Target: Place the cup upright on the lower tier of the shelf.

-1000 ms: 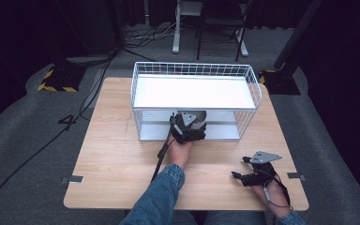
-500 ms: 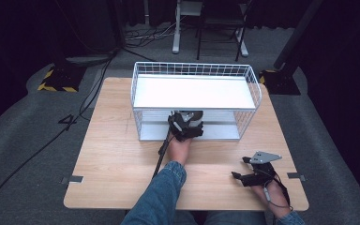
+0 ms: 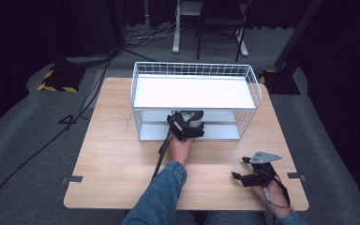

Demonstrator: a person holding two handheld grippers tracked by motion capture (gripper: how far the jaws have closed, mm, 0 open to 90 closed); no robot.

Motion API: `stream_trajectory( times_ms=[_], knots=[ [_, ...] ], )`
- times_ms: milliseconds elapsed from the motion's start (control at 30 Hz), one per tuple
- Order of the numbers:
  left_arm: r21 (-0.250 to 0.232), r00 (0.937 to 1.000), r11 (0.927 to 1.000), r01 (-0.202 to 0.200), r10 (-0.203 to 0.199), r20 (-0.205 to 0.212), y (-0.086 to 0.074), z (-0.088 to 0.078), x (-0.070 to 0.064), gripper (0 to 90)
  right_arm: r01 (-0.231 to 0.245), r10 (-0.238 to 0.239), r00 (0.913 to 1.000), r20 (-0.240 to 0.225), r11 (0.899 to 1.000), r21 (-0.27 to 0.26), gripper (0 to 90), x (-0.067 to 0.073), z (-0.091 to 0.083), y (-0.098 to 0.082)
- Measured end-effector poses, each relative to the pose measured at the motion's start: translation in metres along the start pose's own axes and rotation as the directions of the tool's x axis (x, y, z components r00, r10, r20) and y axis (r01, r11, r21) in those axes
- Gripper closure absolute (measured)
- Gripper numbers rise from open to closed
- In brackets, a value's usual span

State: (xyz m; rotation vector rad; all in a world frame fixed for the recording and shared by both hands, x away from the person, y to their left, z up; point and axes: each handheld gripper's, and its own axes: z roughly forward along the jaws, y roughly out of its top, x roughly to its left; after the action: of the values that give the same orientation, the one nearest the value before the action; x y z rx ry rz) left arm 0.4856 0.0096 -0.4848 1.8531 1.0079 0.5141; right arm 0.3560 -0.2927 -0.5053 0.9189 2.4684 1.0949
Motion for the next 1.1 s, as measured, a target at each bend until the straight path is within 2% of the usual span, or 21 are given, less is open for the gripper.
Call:
stream_trajectory(
  times_ms=[67,133,167,200,233,300,333,367,433,467,500,533,567,600,633,667,700,767,967,1100],
  knots=[
    [-0.010,0.9998,0.9999,-0.012,0.012,-0.013,0.000,-0.001,0.000,0.0,0.000,0.000,1.0000,0.000,1.000,0.000,18.7,0.000,0.000,0.000],
    [-0.024,0.9999,0.9996,-0.015,0.015,-0.003,0.000,-0.001,-0.002,0.0,0.000,0.000,1.0000,0.000,1.000,0.000,18.7,0.000,0.000,0.000],
    [-0.022,0.9991,0.9991,0.036,-0.035,0.022,-0.001,-0.002,-0.006,0.0,0.000,0.000,1.0000,0.000,1.000,0.000,18.7,0.000,0.000,0.000],
    [-0.038,0.9960,0.9954,0.088,-0.087,0.016,-0.002,-0.002,-0.010,0.0,0.000,0.000,1.0000,0.000,1.000,0.000,18.7,0.000,0.000,0.000],
    [-0.047,0.9968,0.9983,-0.035,0.039,0.070,0.000,-0.001,-0.001,0.0,0.000,0.000,1.0000,0.000,1.000,0.000,18.7,0.000,0.000,0.000],
    [-0.051,0.9975,0.9979,-0.039,0.041,0.058,0.000,-0.004,-0.001,0.0,0.000,0.000,1.0000,0.000,1.000,0.000,18.7,0.000,0.000,0.000],
    [-0.048,0.9931,0.9964,-0.070,0.065,-0.097,0.001,-0.011,-0.001,0.0,0.000,0.000,1.0000,0.000,1.000,0.000,18.7,0.000,0.000,0.000],
    [-0.050,0.9943,0.9980,-0.039,0.034,-0.101,0.000,-0.012,-0.003,0.0,0.000,0.000,1.0000,0.000,1.000,0.000,18.7,0.000,0.000,0.000],
    [-0.049,0.9964,0.9984,-0.027,0.023,-0.081,-0.001,-0.016,-0.004,0.0,0.000,0.000,1.0000,0.000,1.000,0.000,18.7,0.000,0.000,0.000],
    [-0.043,0.9876,0.9936,-0.104,0.098,-0.122,0.001,-0.020,-0.001,0.0,0.000,0.000,1.0000,0.000,1.000,0.000,18.7,0.000,0.000,0.000],
    [-0.038,0.9796,0.9848,-0.169,0.164,-0.116,0.003,-0.022,0.002,0.0,0.000,0.000,1.0000,0.000,1.000,0.000,18.7,0.000,0.000,0.000],
    [-0.037,0.9793,0.9844,-0.172,0.166,-0.115,0.002,-0.025,0.002,0.0,0.000,0.000,1.0000,0.000,1.000,0.000,18.7,0.000,0.000,0.000],
    [-0.052,0.9904,0.9959,-0.075,0.068,-0.120,-0.001,-0.027,-0.004,0.0,0.000,0.000,1.0000,0.000,1.000,0.000,18.7,0.000,0.000,0.000],
    [-0.077,0.9957,0.9970,0.015,-0.022,-0.090,-0.003,-0.027,-0.010,0.0,0.000,0.000,1.0000,0.000,1.000,0.000,18.7,0.000,0.000,0.000],
    [-0.063,0.9949,0.9978,-0.020,0.014,-0.100,-0.003,-0.032,-0.008,0.0,-0.001,0.001,1.0000,0.000,1.000,0.000,18.6,0.000,0.000,0.000],
    [-0.064,0.9946,0.9974,-0.035,0.029,-0.100,-0.004,-0.035,-0.008,0.0,-0.001,0.001,1.0000,0.000,1.000,0.001,18.6,0.000,0.000,0.000],
    [-0.077,0.9961,0.9970,-0.009,0.002,-0.089,-0.005,-0.038,-0.010,0.0,-0.001,0.001,1.0000,0.000,1.000,0.000,18.6,0.000,0.000,0.000],
    [-0.070,0.9957,0.9971,-0.030,0.023,-0.090,-0.006,-0.045,-0.010,0.0,-0.001,0.001,1.0000,0.000,1.000,0.000,18.6,0.000,0.000,0.000],
    [-0.087,0.9981,0.9962,-0.005,0.000,-0.061,-0.014,-0.071,-0.012,0.0,-0.001,0.001,1.0000,-0.001,1.000,0.000,18.6,0.000,0.000,0.000],
    [-0.114,0.9990,0.9935,0.001,-0.006,-0.044,-0.018,-0.091,-0.014,0.0,-0.001,0.001,1.0000,-0.001,1.000,0.000,18.6,0.000,0.000,0.000]
  ],
)
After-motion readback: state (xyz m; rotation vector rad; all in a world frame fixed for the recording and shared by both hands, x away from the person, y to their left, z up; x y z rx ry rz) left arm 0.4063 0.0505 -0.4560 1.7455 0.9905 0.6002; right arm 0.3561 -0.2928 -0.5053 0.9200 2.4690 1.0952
